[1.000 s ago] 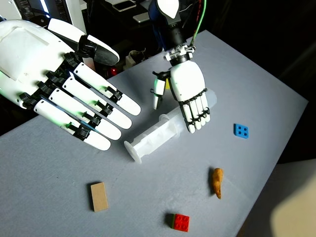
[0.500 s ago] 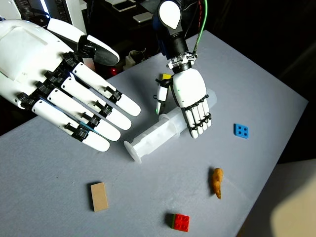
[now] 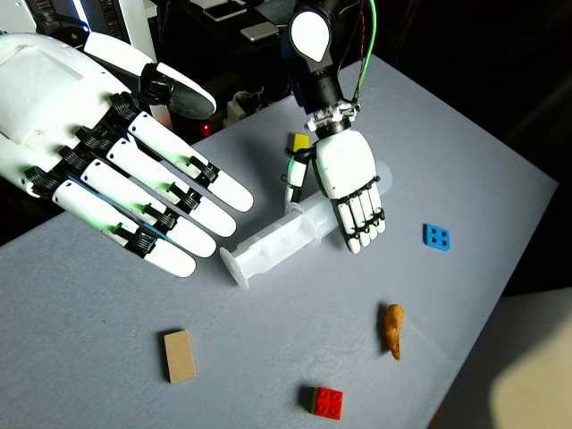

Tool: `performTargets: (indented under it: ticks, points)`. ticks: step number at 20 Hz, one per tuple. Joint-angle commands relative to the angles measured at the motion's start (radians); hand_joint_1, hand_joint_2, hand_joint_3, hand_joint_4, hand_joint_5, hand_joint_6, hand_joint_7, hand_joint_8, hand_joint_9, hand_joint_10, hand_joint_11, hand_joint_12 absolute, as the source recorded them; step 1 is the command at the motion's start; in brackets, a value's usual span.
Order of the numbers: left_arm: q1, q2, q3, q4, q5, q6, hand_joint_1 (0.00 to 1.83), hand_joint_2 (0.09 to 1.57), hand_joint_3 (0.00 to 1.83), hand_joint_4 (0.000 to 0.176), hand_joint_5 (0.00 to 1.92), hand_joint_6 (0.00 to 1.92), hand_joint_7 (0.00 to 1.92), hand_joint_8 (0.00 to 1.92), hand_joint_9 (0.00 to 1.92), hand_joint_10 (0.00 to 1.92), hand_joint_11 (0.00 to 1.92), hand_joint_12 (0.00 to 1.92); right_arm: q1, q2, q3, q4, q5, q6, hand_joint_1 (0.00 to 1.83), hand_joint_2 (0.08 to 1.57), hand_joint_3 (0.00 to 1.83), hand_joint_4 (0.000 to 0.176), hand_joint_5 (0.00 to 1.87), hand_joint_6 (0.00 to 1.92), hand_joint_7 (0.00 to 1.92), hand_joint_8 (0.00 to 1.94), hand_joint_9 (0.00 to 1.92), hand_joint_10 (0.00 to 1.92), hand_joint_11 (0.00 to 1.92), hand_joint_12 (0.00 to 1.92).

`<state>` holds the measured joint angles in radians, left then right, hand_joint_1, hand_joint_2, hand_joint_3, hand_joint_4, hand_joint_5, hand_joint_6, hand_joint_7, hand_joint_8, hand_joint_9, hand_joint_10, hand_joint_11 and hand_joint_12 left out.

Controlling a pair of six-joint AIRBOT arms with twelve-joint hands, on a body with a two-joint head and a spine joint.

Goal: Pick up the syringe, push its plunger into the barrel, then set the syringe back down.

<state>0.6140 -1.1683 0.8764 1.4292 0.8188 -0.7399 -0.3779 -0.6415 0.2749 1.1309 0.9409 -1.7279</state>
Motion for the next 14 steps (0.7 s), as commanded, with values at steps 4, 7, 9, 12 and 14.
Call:
performTargets:
  ticks: [4, 7, 9, 12, 14]
  points:
    - [0.005, -0.01, 0.009, 0.055, 0.017, -0.002, 0.67, 1.09, 0.0, 0.0, 0.11, 0.01, 0.08, 0.0, 0.06, 0.01, 0.05, 0.05, 0.014, 0.001, -0.003, -0.078, 0.074, 0.002, 0.26, 1.15, 0.0, 0.0, 0.16, 0.0, 0.15, 0.0, 0.13, 0.0, 0.0, 0.3]
    - [0.008, -0.01, 0.009, 0.059, 0.017, -0.004, 0.96, 1.08, 0.0, 0.0, 0.51, 0.04, 0.43, 0.02, 0.41, 0.03, 0.07, 0.95, 0.014, 0.001, -0.003, -0.077, 0.078, 0.0, 0.24, 1.15, 0.0, 0.0, 0.15, 0.0, 0.16, 0.0, 0.14, 0.0, 0.0, 0.3]
    - [0.006, -0.01, 0.011, 0.059, 0.017, -0.005, 1.06, 1.11, 0.0, 0.0, 0.75, 0.03, 0.61, 0.01, 0.57, 0.03, 0.19, 1.02, 0.014, 0.001, -0.003, -0.077, 0.079, 0.0, 0.22, 1.15, 0.0, 0.0, 0.16, 0.0, 0.17, 0.0, 0.16, 0.0, 0.0, 0.38]
    - [0.0, -0.01, 0.012, 0.059, 0.014, -0.005, 1.34, 1.12, 0.0, 0.0, 1.0, 1.0, 0.95, 0.88, 0.87, 0.98, 0.62, 1.05, 0.014, 0.001, -0.003, -0.078, 0.082, 0.0, 0.21, 1.15, 0.0, 0.0, 0.16, 0.0, 0.17, 0.0, 0.16, 0.0, 0.0, 0.39]
    - [-0.002, -0.01, 0.01, 0.059, 0.011, -0.005, 1.47, 1.1, 0.0, 0.0, 1.05, 0.76, 0.89, 1.08, 0.95, 1.03, 0.79, 1.41, 0.014, 0.001, -0.003, -0.078, 0.082, 0.0, 0.2, 1.16, 0.0, 0.0, 0.14, 0.0, 0.15, 0.0, 0.14, 0.0, 0.0, 0.33]
